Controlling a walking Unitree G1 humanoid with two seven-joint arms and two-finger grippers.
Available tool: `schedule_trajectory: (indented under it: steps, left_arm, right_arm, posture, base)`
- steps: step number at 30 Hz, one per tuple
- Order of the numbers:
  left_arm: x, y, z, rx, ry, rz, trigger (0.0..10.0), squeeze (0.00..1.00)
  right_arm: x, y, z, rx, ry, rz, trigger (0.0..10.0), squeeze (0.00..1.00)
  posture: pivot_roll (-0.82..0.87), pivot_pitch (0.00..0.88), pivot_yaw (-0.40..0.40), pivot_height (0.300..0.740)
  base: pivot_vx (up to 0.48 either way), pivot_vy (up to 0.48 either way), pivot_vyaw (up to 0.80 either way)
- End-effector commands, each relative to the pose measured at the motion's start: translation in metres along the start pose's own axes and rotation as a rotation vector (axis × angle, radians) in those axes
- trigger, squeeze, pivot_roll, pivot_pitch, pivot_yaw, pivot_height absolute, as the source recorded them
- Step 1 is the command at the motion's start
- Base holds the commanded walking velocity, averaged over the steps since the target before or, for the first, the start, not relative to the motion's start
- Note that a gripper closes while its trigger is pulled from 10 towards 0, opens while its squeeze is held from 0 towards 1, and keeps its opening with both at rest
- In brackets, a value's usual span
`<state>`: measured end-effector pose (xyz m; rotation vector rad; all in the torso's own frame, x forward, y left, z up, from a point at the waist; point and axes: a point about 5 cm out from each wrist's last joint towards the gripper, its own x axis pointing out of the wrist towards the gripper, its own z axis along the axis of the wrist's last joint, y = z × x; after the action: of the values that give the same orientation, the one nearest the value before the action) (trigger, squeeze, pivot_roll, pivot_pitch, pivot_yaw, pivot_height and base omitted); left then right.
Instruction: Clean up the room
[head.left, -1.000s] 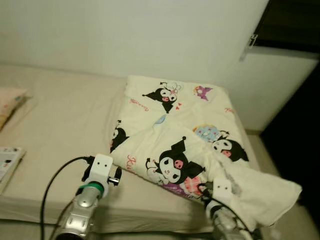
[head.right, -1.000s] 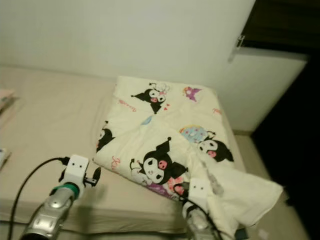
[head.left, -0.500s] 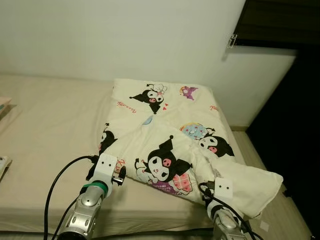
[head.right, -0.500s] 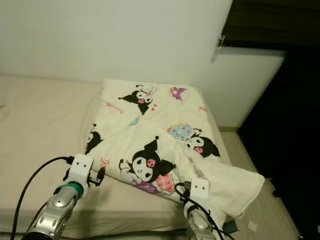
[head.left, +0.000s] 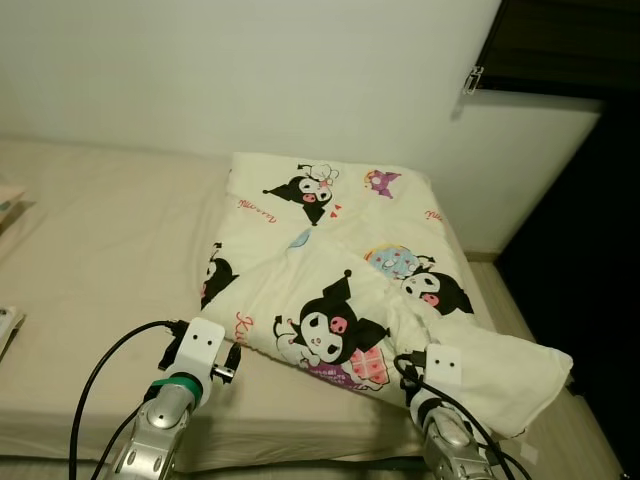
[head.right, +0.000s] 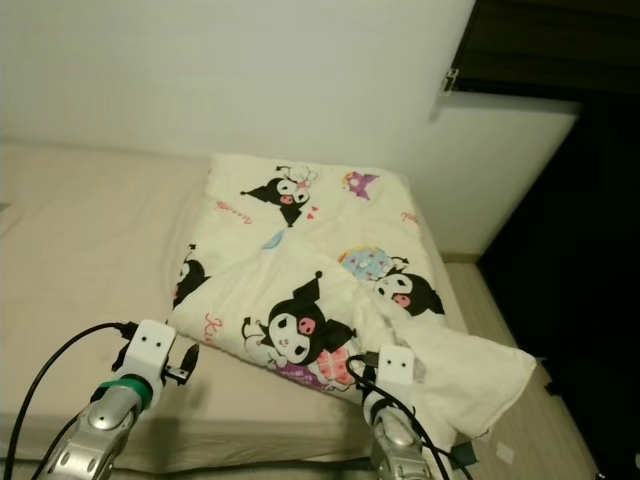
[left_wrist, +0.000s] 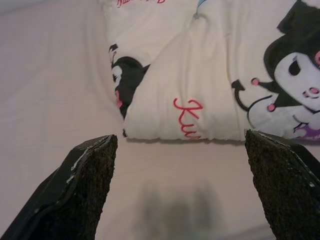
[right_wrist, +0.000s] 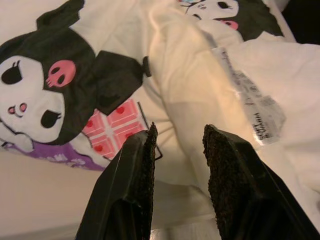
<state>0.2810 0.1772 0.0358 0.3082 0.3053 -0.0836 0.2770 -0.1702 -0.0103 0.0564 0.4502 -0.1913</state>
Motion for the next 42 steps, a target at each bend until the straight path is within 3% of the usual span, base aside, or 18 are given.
schedule_trajectory:
  steps: [1, 18, 30, 31, 35, 42]
  left_arm:
    - [-0.003, -0.003, -0.001, 0.009, -0.005, -0.017, 10.0, 0.0]
    - [-0.006, -0.002, 0.002, 0.015, -0.011, -0.017, 10.0, 0.0]
    - [-0.007, -0.005, 0.002, 0.015, -0.013, -0.014, 10.0, 0.0]
    - [-0.008, -0.005, 0.001, 0.015, -0.014, -0.012, 10.0, 0.0]
    - [-0.008, -0.006, 0.002, 0.019, -0.017, -0.011, 10.0, 0.0]
    - [-0.009, -0.008, 0.007, 0.055, -0.041, -0.022, 10.0, 0.0]
  right_arm:
    - [-0.001, -0.004, -0.003, 0.003, 0.006, -0.012, 10.0, 0.0]
    - [-0.003, -0.006, -0.007, 0.009, 0.011, -0.02, 10.0, 0.0]
    - [-0.001, -0.003, 0.002, 0.014, -0.03, 0.004, 10.0, 0.0]
    - [0.0, 0.005, 0.018, 0.089, -0.131, 0.098, 10.0, 0.0]
    - [0.0, 0.016, 0.043, 0.126, -0.256, 0.215, 10.0, 0.0]
    - [0.011, 0.011, 0.062, 0.117, -0.276, 0.201, 10.0, 0.0]
  posture:
    - [0.16, 0.0, -0.03, 0.67]
    - [0.16, 0.0, -0.029, 0.62]
    - [0.16, 0.0, -0.041, 0.58]
    - [0.16, 0.0, -0.043, 0.575]
    - [0.16, 0.0, -0.044, 0.575]
    - [0.17, 0.0, -0.049, 0.575]
  base:
    - [0.0, 0.0, 0.0]
    - [0.0, 0.0, 0.0]
    - [0.0, 0.0, 0.0]
    - [0.0, 0.0, 0.0]
    - [0.0, 0.0, 0.0]
    - [0.0, 0.0, 0.0]
